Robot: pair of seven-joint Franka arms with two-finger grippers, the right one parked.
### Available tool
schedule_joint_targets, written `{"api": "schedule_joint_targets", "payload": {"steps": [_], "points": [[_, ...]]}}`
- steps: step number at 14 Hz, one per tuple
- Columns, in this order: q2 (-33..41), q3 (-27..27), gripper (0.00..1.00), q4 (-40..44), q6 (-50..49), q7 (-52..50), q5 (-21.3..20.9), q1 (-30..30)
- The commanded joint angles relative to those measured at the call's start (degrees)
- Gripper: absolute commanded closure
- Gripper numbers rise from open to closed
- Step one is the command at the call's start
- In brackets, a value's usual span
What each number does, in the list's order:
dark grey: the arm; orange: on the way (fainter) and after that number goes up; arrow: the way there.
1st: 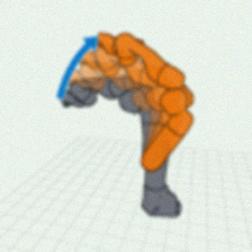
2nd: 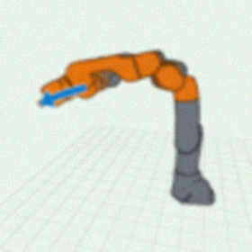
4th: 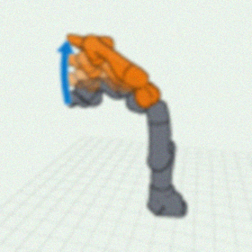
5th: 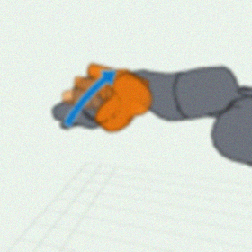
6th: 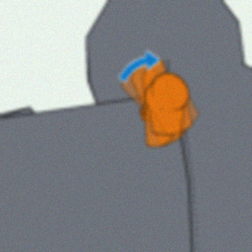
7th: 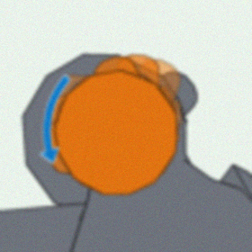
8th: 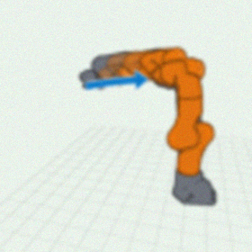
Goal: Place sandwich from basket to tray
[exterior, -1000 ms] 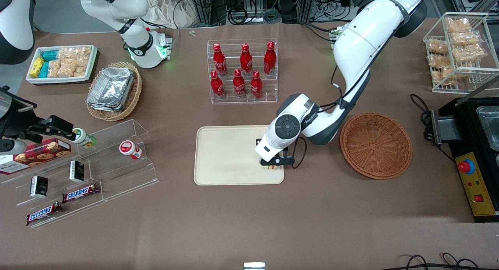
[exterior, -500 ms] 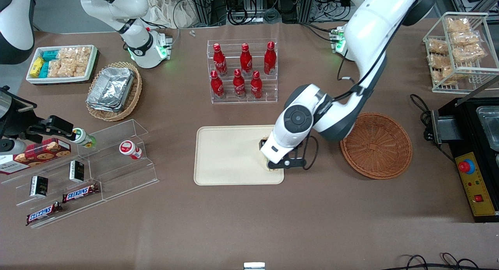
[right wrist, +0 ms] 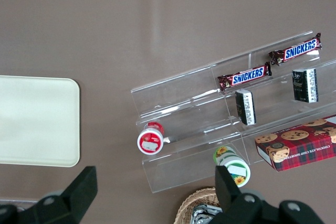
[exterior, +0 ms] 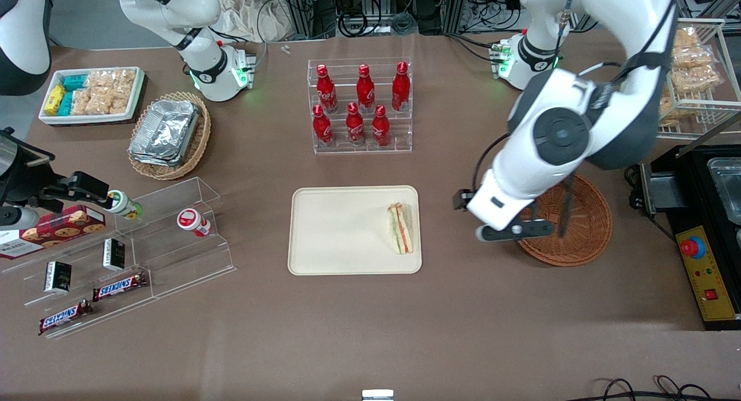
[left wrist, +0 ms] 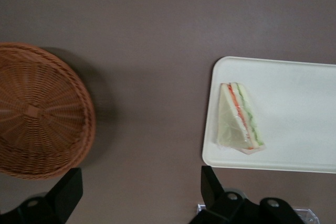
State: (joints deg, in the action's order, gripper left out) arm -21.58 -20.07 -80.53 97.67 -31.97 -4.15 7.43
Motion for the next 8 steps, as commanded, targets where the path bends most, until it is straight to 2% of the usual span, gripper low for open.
{"api": "schedule_joint_targets", "payload": {"steps": [1,4,7,8], "points": [[3.64,-0.15,0.00,-1.74,-1.60,2.78,1.08,-3.29],[5.75,0.20,0.00,-1.82,-6.77,11.81,1.16,-6.73],[8.21,6.51,0.00,-3.05,-8.55,20.33,1.95,-6.20],[9.70,9.40,0.00,-4.79,-8.90,24.81,4.30,-6.20]]}}
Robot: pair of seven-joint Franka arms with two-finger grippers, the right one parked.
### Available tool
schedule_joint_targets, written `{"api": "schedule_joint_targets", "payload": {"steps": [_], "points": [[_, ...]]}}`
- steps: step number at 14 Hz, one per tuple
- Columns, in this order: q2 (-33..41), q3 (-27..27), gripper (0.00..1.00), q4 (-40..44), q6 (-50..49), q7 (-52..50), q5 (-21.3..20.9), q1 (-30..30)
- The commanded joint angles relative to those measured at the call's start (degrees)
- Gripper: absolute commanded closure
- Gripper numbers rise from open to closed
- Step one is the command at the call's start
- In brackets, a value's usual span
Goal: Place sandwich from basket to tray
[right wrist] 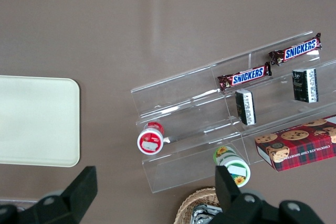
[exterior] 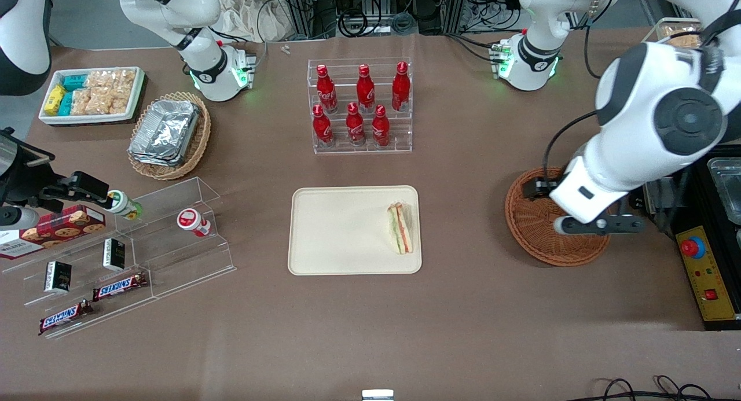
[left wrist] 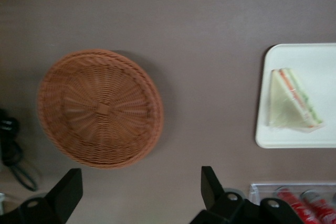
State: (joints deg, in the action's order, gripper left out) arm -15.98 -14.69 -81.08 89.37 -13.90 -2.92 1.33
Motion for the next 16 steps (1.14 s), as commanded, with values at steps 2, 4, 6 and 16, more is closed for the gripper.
{"api": "schedule_joint_targets", "payload": {"steps": [2,4,6,16], "points": [[7.44,11.22,0.00,-8.28,-0.25,18.23,3.71,0.78],[9.99,16.51,0.00,-12.06,2.37,27.13,3.71,0.87],[12.89,17.58,0.00,-18.98,10.25,28.75,2.66,0.96],[10.63,15.74,0.00,-14.91,9.79,24.44,0.90,1.04]]}}
